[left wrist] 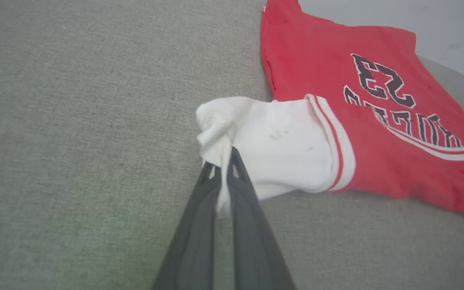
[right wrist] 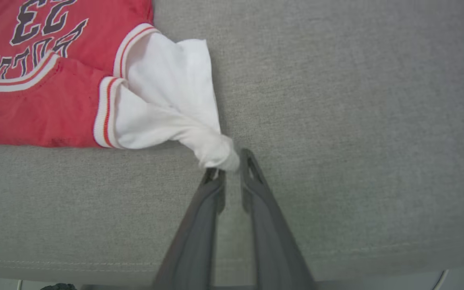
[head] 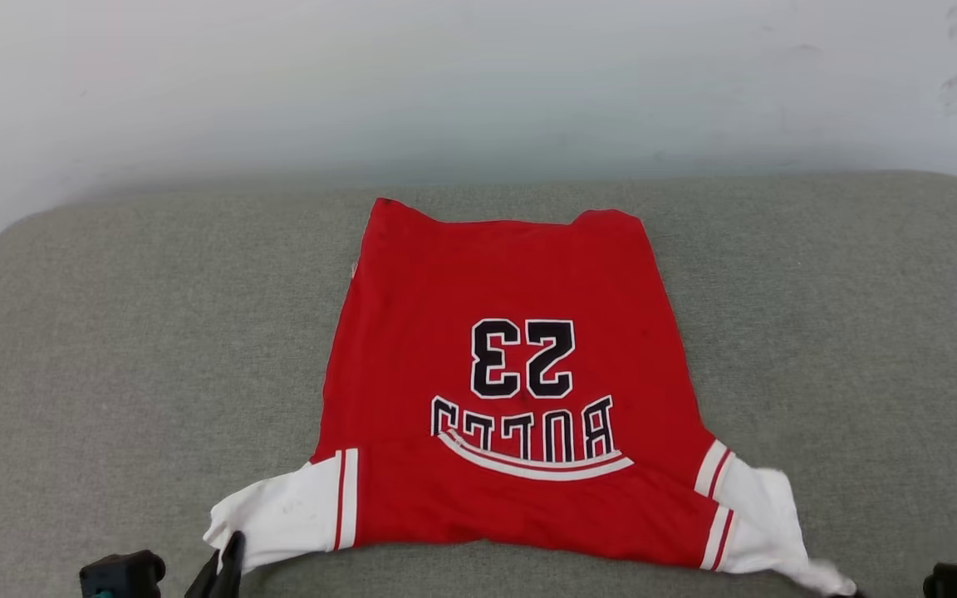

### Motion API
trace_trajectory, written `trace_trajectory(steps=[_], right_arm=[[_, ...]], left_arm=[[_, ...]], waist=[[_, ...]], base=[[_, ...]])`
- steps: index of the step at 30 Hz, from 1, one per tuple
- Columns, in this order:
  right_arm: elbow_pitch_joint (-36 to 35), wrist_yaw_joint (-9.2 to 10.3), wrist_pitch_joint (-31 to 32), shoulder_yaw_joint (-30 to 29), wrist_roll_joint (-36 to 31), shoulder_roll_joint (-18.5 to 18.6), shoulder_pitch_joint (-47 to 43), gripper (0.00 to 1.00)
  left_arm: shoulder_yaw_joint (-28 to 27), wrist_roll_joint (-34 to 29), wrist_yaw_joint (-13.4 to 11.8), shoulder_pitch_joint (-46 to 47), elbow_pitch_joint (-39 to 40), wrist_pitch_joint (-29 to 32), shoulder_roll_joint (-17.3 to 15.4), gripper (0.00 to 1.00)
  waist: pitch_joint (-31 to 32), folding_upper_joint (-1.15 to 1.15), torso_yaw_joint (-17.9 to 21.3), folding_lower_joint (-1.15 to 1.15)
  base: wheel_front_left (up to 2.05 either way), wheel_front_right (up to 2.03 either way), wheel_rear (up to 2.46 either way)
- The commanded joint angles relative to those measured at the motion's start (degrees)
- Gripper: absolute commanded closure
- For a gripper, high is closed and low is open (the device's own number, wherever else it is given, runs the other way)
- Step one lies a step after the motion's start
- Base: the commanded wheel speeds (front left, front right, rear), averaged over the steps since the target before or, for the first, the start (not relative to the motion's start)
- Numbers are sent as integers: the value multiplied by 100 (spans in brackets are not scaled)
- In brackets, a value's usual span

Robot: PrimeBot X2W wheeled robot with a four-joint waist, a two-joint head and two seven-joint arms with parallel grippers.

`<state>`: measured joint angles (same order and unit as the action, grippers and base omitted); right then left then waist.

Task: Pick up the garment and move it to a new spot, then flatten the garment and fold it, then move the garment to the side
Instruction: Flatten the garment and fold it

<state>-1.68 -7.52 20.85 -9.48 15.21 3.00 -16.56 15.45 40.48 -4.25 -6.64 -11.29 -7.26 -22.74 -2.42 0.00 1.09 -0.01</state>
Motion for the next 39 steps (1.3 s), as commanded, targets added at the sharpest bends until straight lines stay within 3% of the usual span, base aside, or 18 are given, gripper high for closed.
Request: trace_trajectory(steps=[1, 8, 17, 28, 39], right_arm=[[-55, 5, -78, 11, 68, -12, 153, 0], [181, 5, -641, -195, 74, 87, 1279, 0], [1428, 5, -614, -248, 142, 689, 3498, 0], [3452, 5, 1032, 4, 43, 1261, 6155, 0], [4581, 4, 2012, 557, -258, 1339, 7368, 0]], left_arm=[[4, -41, -10, 40, 54, -4, 0, 100], [144, -209, 1, 401, 390, -105, 68, 100], [298, -408, 57, 1021, 798, -226, 200, 100], [491, -474, 331, 1753, 858, -412, 421, 100], [591, -514, 515, 2112, 833, -548, 532, 100]], waist=[[-54, 0, -39, 1], [-460, 0, -290, 1], [-1231, 0, -806, 1], [-2160, 0, -1319, 1], [-2639, 0, -1533, 1]], base=[[0, 0, 0], [0, 0, 0], [0, 0, 0], [0, 0, 0], [0, 0, 0]])
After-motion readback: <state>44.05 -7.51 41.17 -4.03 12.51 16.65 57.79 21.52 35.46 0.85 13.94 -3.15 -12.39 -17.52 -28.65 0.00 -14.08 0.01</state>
